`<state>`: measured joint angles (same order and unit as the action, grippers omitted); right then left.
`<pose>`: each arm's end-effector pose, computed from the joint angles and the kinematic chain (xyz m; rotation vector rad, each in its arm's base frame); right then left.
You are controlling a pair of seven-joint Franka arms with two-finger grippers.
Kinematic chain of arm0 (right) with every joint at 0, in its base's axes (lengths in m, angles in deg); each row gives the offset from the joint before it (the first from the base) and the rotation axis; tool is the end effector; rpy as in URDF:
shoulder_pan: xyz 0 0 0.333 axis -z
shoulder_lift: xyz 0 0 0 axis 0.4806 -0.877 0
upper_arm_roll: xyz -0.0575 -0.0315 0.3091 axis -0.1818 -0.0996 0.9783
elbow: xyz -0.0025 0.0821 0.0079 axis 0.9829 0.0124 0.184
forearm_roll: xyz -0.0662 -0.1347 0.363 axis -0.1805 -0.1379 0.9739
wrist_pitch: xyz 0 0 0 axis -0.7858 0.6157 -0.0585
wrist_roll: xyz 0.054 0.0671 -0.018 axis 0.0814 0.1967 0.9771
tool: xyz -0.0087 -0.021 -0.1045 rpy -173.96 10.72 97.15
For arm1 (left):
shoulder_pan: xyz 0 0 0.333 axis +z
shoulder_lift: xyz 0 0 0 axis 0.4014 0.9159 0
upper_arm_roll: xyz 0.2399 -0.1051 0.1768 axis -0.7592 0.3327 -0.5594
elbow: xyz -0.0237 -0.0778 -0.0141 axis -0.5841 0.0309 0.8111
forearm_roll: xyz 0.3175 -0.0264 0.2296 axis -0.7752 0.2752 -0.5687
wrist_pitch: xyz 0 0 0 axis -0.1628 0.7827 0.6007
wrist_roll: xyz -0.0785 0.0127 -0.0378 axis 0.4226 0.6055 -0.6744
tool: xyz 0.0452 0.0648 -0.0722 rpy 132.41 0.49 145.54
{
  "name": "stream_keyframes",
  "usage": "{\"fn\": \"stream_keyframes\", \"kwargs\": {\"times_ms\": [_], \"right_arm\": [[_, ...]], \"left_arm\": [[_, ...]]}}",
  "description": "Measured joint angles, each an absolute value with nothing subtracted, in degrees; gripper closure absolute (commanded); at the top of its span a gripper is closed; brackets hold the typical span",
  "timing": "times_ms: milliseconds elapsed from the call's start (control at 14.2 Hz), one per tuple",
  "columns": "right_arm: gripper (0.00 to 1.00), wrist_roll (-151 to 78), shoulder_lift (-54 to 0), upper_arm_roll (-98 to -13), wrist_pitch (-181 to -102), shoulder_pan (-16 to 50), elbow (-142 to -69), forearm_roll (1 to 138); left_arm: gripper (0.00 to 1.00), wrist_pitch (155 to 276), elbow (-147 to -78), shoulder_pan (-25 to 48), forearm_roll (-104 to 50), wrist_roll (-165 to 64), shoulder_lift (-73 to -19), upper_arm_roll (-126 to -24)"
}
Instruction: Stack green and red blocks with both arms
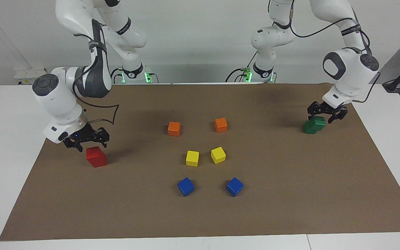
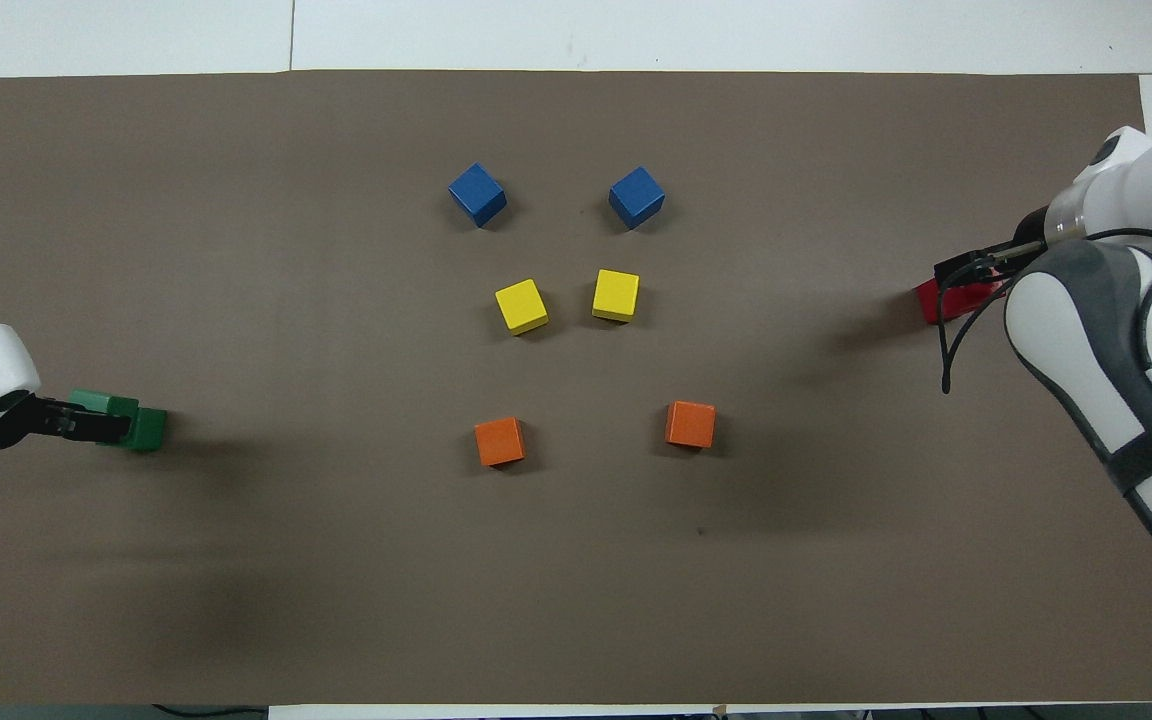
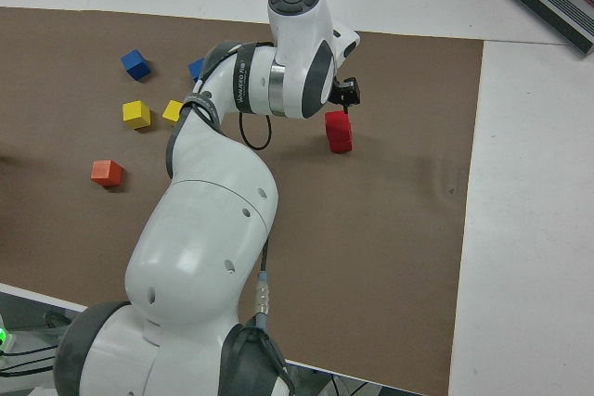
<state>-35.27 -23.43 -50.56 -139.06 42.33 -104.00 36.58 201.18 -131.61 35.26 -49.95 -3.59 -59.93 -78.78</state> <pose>0.6184 -0.0279 0.4480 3.1292 0.2426 0.0419 0.5009 0.1072 0.3991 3.0672 -0.4722 0.0190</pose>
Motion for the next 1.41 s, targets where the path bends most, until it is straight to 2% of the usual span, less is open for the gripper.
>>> {"fn": "stream_keyframes", "kwargs": {"times_ms": [352, 563, 845, 1197, 1408], "right_arm": [[0.00, -40.78, -14.60, -46.43, -125.37, 42.20, -99.98, 37.83], [0.00, -42.94, -10.45, -45.60, -120.19, 42.00, -99.93, 39.02], [0.00, -45.02, -9.69, -45.64, -116.99, 42.01, -99.33, 40.06], [0.00, -45.63, -10.45, -45.89, -113.08, 42.35, -96.50, 39.99], [0.00, -45.63, -10.41, -45.96, -112.54, 42.58, -95.88, 39.96]], "left_arm": [[0.00, 190.40, -120.09, 35.25, -50.05, -4.79, -62.20, -78.55], [0.00, 184.36, -113.31, 34.73, -50.41, -18.38, -62.68, -76.72], [0.00, 175.73, -107.08, 30.75, -52.13, -32.35, -62.68, -74.81], [0.00, 162.79, -99.96, 29.48, -52.58, -34.03, -62.72, -74.62], [0.00, 159.22, -98.50, 28.01, -52.56, -35.70, -62.70, -74.87]]}}
